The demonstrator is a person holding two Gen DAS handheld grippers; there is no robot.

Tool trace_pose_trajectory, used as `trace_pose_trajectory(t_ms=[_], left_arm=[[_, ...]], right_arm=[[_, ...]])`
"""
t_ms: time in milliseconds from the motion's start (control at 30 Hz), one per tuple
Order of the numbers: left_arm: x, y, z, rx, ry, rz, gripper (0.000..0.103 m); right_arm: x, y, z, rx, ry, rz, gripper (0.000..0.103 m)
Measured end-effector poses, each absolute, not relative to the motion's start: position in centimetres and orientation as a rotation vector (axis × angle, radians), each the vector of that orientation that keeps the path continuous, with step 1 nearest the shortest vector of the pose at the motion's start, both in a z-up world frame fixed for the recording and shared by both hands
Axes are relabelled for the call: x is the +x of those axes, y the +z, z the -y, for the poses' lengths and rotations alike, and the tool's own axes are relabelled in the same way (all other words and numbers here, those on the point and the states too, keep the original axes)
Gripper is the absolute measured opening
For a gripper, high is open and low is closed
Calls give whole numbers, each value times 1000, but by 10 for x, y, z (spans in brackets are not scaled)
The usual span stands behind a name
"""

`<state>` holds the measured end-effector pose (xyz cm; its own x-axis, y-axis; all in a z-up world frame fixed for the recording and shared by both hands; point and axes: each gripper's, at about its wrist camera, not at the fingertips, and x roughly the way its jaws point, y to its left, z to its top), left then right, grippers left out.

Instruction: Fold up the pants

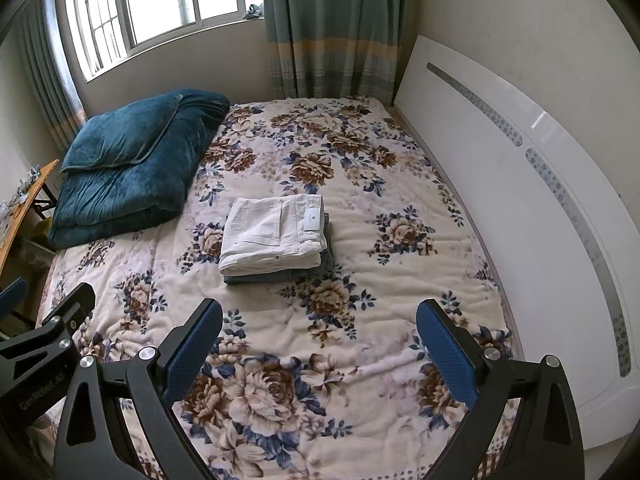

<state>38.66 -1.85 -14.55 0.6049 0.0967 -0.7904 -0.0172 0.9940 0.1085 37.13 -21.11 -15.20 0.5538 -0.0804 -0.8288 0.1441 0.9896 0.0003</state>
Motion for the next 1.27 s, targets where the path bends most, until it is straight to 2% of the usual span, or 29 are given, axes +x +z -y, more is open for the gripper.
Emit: trace_pose_trajectory(t_ms=[1267], left_arm=[[385, -132, 16, 121, 75, -881, 103]], right_arm=[[381, -148, 197, 66, -101, -974, 100]])
